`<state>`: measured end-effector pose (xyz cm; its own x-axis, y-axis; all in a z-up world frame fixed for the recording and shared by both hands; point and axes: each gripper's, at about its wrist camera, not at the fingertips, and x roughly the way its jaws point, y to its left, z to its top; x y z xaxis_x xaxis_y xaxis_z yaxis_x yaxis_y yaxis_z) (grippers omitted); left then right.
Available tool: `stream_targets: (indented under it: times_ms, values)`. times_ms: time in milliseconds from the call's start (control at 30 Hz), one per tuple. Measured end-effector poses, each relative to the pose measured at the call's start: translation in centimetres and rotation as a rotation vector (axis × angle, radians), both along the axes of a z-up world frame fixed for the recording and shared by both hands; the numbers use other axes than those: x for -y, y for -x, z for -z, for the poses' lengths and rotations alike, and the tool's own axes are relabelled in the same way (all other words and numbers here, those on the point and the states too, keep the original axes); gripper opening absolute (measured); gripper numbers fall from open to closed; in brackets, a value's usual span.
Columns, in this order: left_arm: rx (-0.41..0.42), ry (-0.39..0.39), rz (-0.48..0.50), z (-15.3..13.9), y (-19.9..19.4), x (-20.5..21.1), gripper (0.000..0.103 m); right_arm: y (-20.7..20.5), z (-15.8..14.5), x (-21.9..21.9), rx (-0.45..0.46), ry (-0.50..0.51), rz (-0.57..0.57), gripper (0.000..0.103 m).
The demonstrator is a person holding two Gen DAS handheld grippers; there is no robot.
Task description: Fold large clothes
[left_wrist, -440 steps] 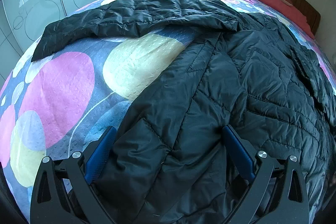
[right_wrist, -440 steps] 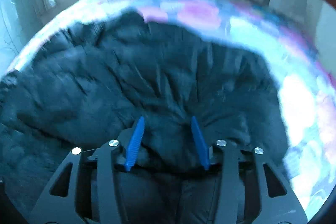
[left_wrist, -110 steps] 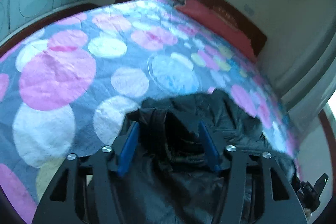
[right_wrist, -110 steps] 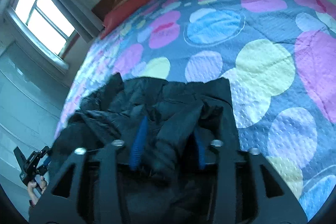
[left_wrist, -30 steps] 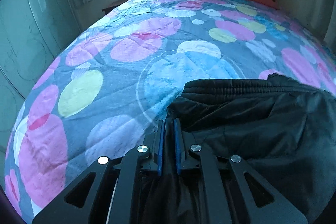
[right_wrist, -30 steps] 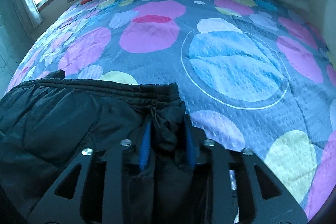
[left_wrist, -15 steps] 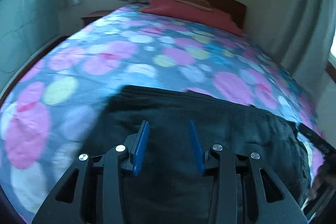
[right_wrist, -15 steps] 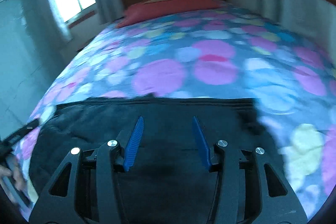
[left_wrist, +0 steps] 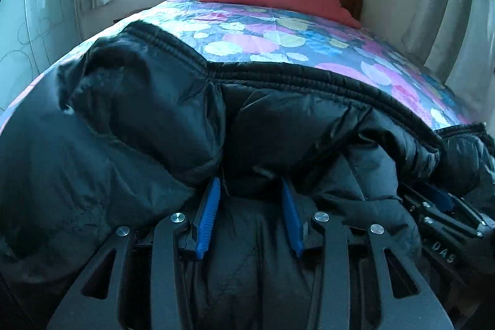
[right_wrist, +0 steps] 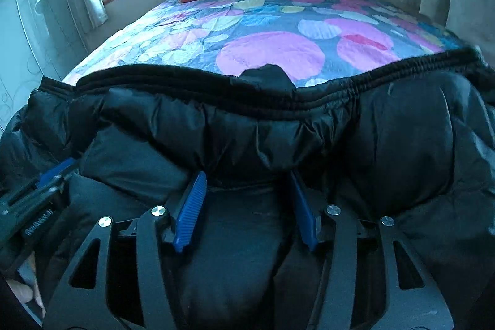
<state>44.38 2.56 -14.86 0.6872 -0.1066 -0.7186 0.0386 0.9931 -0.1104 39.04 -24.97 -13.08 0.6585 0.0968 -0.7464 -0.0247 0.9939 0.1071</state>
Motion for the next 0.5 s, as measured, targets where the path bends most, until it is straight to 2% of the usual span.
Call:
stream_targets:
  times_ms: [133, 200, 267, 333, 400, 500]
  values:
    - [-0.033, -0.022, 0.015, -1.1, 0.2, 0.2, 0.041, 0.5, -1.6, 0.5, -0.013, -0.016, -0.013, 0.053]
    - [-0.025, 0.0, 0.017, -2.5, 1.3, -0.9, 0.041, 2.2, -3.7, 1.8, 0.033, -0.017, -0.014, 0.054]
    - [0.014, 0.016, -0.009, -3.6, 2.2, -2.6, 0.041, 3.6, -5.3, 3.4, 0.084, 0.041, 0.019, 0.06]
    - [0.042, 0.02, -0.049, -4.0, 2.7, -4.7, 0.041, 4.4, -6.0, 5.4, 0.105, 0.096, 0.068, 0.06]
    - [0.023, 0.02, -0.074, -3.3, 2.3, -6.2, 0.041, 4.3, -5.3, 7.5, 0.072, 0.14, 0.116, 0.06]
    - [-0.006, -0.015, -0.071, -1.6, 1.8, -6.2, 0.041, 3.2, -1.6, 9.2, -0.031, 0.103, 0.127, 0.06]
